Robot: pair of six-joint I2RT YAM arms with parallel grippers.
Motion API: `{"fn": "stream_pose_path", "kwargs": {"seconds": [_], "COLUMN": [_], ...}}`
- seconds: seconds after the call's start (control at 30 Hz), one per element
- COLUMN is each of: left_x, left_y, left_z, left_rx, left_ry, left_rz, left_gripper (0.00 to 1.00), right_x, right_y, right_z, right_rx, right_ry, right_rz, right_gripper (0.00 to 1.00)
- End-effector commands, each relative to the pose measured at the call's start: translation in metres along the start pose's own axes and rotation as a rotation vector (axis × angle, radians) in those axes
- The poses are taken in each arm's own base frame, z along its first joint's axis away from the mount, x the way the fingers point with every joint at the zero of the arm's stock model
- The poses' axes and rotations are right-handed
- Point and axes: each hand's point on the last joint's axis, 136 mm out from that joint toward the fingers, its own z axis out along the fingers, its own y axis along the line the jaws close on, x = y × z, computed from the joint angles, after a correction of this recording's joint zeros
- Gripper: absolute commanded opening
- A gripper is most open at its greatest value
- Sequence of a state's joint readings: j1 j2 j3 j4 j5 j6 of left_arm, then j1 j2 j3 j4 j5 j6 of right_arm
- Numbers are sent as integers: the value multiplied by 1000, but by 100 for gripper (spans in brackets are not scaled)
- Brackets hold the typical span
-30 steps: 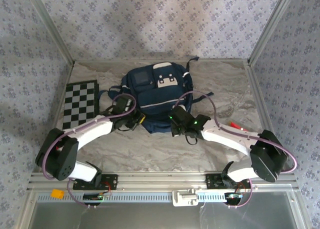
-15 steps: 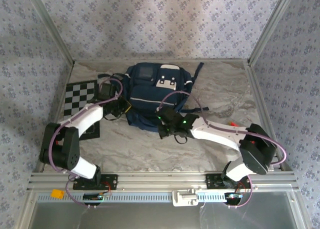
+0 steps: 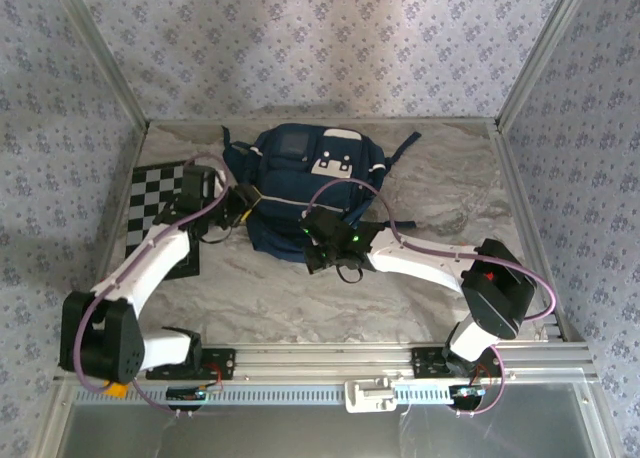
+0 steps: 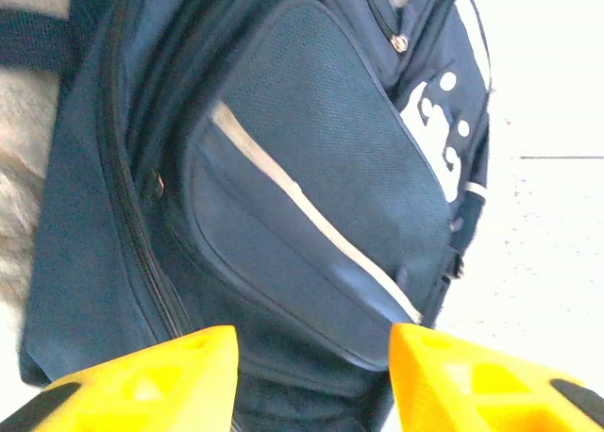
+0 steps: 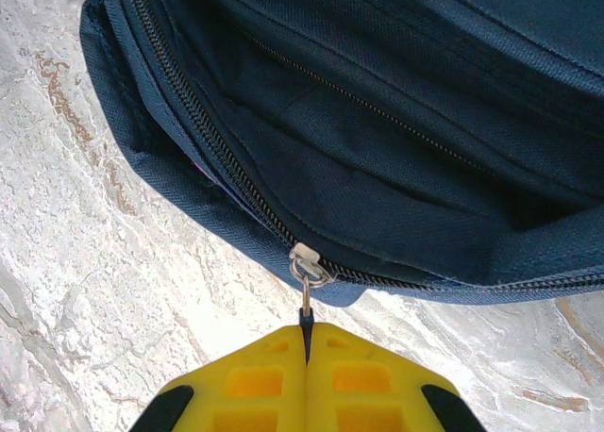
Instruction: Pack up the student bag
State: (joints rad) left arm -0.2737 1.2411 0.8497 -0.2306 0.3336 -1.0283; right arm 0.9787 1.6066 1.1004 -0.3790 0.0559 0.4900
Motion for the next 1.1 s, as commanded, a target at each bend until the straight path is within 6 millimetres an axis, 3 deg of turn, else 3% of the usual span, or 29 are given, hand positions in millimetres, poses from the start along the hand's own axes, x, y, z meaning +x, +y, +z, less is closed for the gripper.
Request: {"fn": "stream_pose_path", "kwargs": {"seconds": [0.0, 0.2, 0.37, 0.77, 1.07], "left_x": [29, 74, 94, 100, 107], "left_y": [8, 2, 7, 20, 37], "left_z": [-5, 2, 13, 45, 63], "left_rx": [-54, -45, -138, -266, -335], "left_ry": [44, 69, 84, 82, 111], "left_rz": [-94, -220, -234, -276, -277], "left_gripper": [48, 52, 52, 44, 27], "right_x": [7, 9, 10, 12, 12], "right_y": [-3, -1, -2, -1, 1], "right_z": [1, 3, 5, 10, 21], "right_rx": [15, -13, -7, -26, -32], "right_ry": [15, 11, 8, 3, 14], "right_rz": [19, 29, 32, 36, 31], "right_gripper": [0, 0, 0, 0, 0]}}
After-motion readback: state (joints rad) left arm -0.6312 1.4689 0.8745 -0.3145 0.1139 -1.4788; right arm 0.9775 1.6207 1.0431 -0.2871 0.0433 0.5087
